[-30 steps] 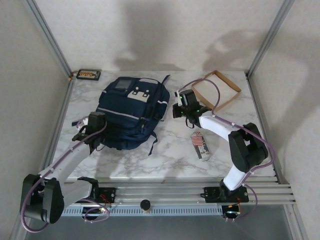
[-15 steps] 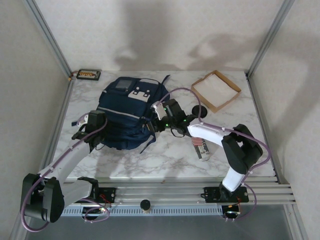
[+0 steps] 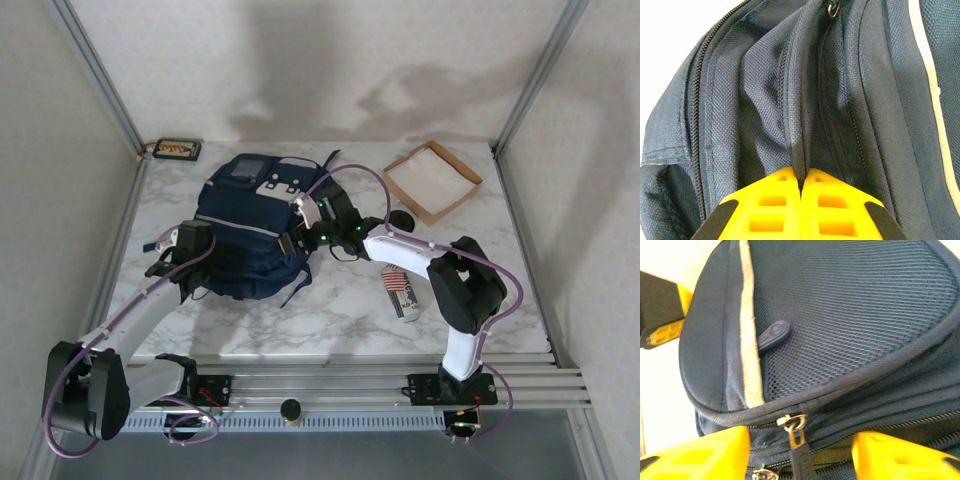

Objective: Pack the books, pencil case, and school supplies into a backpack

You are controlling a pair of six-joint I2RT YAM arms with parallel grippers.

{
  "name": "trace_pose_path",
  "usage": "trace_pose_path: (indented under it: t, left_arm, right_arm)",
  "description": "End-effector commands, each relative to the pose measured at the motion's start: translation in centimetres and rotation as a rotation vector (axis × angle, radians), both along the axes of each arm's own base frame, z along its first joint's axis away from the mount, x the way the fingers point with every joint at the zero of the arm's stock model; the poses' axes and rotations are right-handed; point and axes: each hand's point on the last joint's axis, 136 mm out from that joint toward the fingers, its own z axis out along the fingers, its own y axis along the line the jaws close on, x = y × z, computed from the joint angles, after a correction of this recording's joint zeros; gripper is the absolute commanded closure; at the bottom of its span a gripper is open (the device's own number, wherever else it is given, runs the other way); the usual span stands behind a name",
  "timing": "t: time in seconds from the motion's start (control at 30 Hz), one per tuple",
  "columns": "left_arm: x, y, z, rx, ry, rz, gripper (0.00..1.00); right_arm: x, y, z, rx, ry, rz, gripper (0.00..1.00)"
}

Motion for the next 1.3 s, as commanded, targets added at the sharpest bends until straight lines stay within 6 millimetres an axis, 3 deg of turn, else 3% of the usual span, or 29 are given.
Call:
trace_pose_path:
  t: [0.0,0.1,0.17,0.27,0.37,0.43,0.53,0.7,0.93,1.27]
  left_arm:
    - [1.3,-0.1,1.9,-0.008,-0.063,-0.003,1.00]
    - [1.5,-0.2,2.0,-0.009,-0.065,-0.009,1.00]
    - [1.5,-0.1,1.9,-0.006,-0.062,-0.005,1.00]
    - [1.6,-0.4,1.9,-0.019,-0.066,-0.012,1.00]
    - [1.6,-0.4,1.9,-0.022,-0.068,-0.008,1.00]
    - [1.8,-0.4,2.1,-0.021,-0.072,-0.012,1.00]
    - [1.8,-0.4,2.4,-0.022,-0.078,-0.014,1.00]
    - [1.8,-0.6,2.5,-0.029,-0.079,-0.021,1.00]
    - [1.8,-0.6,2.6,-0.034,-0.087,-0.018,1.00]
    - [1.5,-0.3,2.5,-0.031,-0.084,0.002,1.00]
  right_arm:
    - [3.0,-0.4,6.3,0.190,-0.047,-0.019,0.51]
    - [1.8,0.0,6.8,0.171,-0.068,0.023,0.51]
    - [2.7,-0.9,6.2,0.066,-0.134,-0.082,0.50]
    - [4.8,-4.2,6.0,-0.051,-0.189,-0.282,0.51]
    - [1.7,-3.4,6.2,-0.049,-0.192,-0.181,0.51]
    - [-1.2,-2.3,4.8,-0.055,-0.147,-0.087,0.51]
    - [-3.4,-1.9,2.0,-0.070,-0.020,-0.062,0.58]
    - [-6.4,-0.8,-0.7,-0.107,0.047,-0.049,0.57]
    - [-5.2,-1.2,-2.7,-0.143,0.059,-0.133,0.62]
    - [-3.3,0.6,-4.3,-0.135,0.060,-0.159,0.63]
